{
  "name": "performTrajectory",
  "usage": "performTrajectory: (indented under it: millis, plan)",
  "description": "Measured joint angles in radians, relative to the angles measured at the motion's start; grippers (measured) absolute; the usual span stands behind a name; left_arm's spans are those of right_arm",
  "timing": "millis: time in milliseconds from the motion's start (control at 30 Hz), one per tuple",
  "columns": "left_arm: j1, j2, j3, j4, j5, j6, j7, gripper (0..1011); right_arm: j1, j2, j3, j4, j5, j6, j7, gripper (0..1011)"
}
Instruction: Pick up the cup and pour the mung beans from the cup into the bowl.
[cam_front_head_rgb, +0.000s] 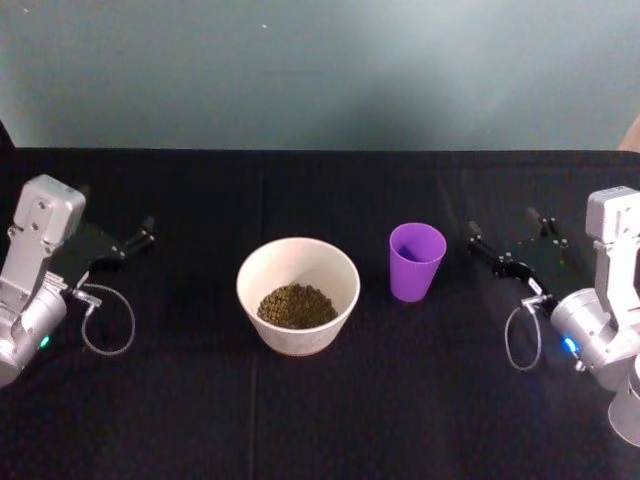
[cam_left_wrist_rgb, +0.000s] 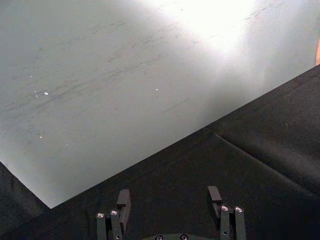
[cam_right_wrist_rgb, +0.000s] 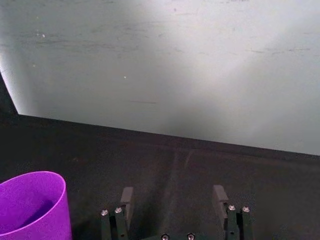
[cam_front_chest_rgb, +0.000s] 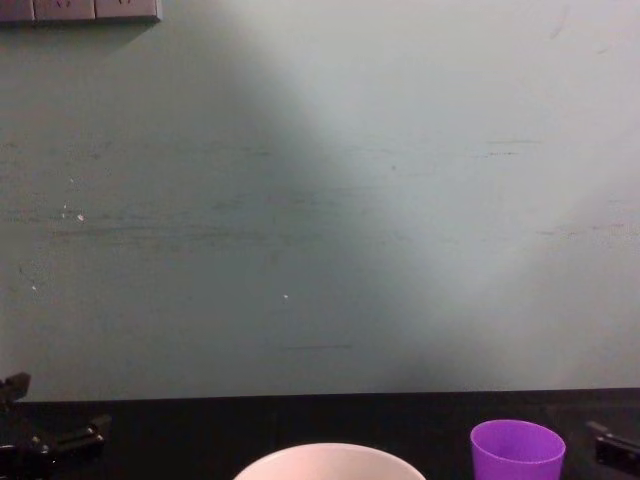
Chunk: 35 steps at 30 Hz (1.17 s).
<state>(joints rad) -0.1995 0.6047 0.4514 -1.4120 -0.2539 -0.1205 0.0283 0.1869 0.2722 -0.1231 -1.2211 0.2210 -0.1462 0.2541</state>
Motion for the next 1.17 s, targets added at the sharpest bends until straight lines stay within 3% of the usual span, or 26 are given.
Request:
performTrajectory:
  millis: [1167]
  plan:
    - [0.0, 0.0, 0.0, 0.0, 0.0, 0.0, 0.0, 1000, -0.003, 0.003, 0.0, -0.007, 0.002, -0.003, 0.001, 1003]
